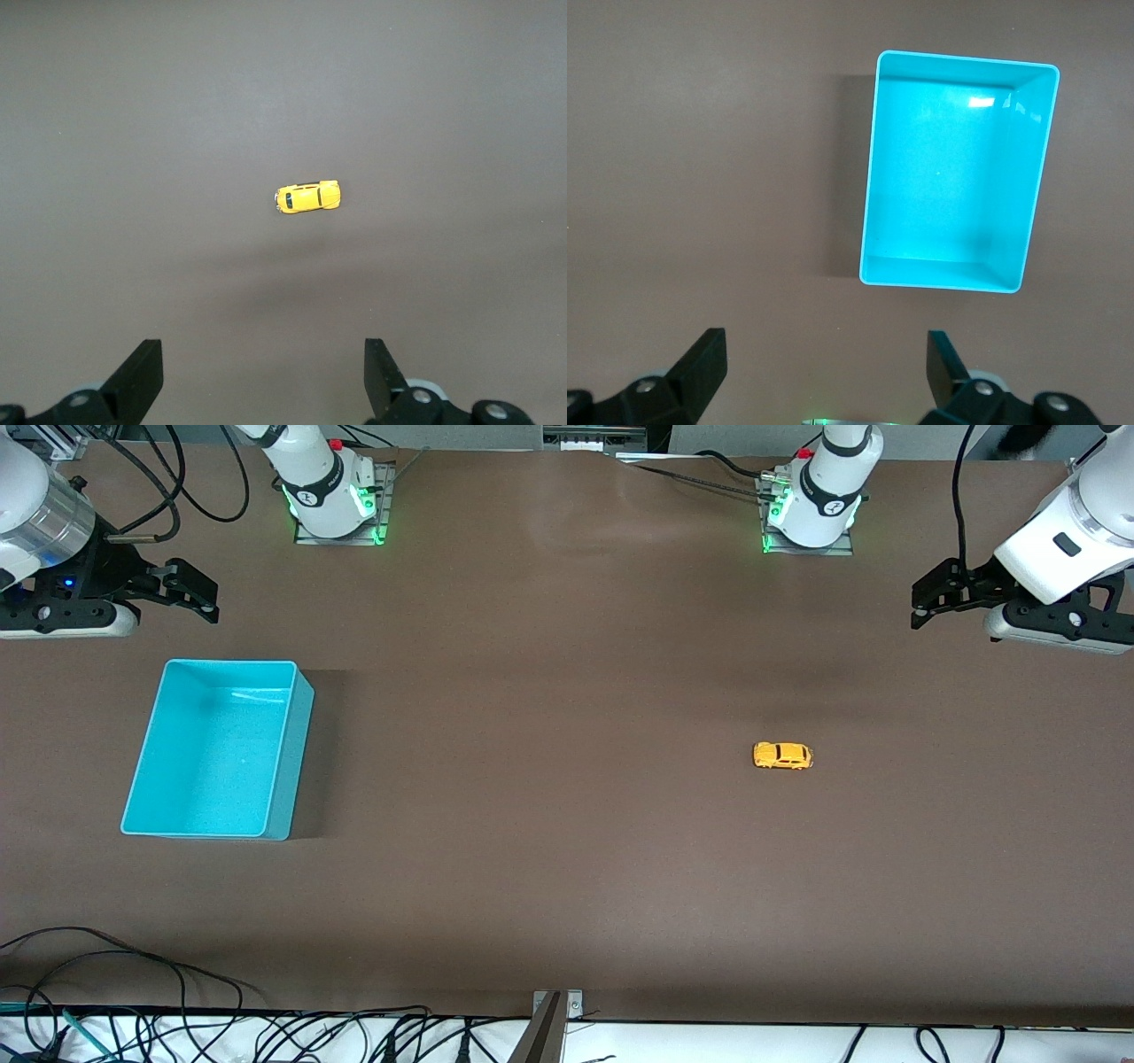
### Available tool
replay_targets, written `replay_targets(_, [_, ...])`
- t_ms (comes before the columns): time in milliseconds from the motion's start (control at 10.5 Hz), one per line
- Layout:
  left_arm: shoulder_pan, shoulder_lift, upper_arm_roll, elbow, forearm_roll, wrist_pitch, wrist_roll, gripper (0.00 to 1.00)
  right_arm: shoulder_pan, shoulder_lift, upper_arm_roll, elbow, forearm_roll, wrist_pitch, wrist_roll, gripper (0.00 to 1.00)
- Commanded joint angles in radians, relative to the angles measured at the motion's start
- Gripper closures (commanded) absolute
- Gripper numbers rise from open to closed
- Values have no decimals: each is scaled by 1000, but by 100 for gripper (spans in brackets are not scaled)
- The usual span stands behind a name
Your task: Wind up and store yellow beetle car
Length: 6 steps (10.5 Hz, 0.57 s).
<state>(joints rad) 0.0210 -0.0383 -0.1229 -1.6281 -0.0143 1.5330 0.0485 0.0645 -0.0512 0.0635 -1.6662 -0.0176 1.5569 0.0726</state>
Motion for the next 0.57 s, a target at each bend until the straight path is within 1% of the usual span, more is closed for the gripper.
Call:
replay_targets(0, [1, 18, 0, 39, 20, -27, 17, 0, 5, 8, -2, 26, 16, -12, 9, 0])
replay_targets(95, [1, 18, 0, 39, 20, -27, 17, 0, 5, 8, -2, 26, 39, -12, 9, 0])
replay_targets(477, [-1, 18, 0, 39, 30, -27, 19, 0, 5, 7, -4, 26, 50, -12, 1, 0])
